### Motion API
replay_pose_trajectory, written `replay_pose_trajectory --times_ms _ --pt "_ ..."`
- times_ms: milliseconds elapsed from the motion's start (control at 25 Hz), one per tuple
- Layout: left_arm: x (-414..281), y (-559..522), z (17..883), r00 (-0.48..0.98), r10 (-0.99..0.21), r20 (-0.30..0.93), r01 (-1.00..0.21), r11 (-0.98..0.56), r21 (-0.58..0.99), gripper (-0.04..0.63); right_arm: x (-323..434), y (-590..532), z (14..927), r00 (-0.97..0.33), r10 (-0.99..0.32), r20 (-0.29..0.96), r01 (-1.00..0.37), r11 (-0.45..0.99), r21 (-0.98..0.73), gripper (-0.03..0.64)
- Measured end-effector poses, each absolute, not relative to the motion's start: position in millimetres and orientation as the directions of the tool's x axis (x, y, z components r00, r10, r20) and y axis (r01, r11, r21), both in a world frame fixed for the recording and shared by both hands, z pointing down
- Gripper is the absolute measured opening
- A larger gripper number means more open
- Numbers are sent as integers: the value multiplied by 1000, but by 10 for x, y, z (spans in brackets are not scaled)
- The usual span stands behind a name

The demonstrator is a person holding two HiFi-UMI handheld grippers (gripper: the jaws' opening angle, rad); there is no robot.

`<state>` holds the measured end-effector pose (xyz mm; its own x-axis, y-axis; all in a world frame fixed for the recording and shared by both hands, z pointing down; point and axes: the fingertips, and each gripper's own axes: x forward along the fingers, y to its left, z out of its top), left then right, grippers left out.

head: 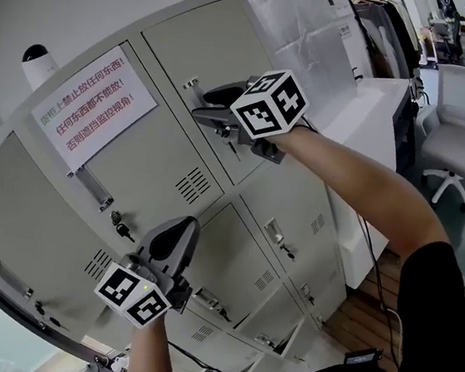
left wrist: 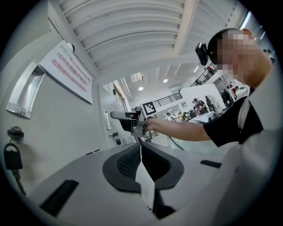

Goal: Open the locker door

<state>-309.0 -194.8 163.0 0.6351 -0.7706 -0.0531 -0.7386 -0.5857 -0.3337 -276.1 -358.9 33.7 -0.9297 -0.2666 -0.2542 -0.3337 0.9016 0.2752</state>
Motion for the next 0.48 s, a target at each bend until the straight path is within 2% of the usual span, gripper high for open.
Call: replay_pose_trajectory --times_ms 480 --pt "-3077 -1835 1754 635 -772 -15 -729 -593 -343 18 -2934 -3837 387 -930 -317 -188 -351 916 192 190"
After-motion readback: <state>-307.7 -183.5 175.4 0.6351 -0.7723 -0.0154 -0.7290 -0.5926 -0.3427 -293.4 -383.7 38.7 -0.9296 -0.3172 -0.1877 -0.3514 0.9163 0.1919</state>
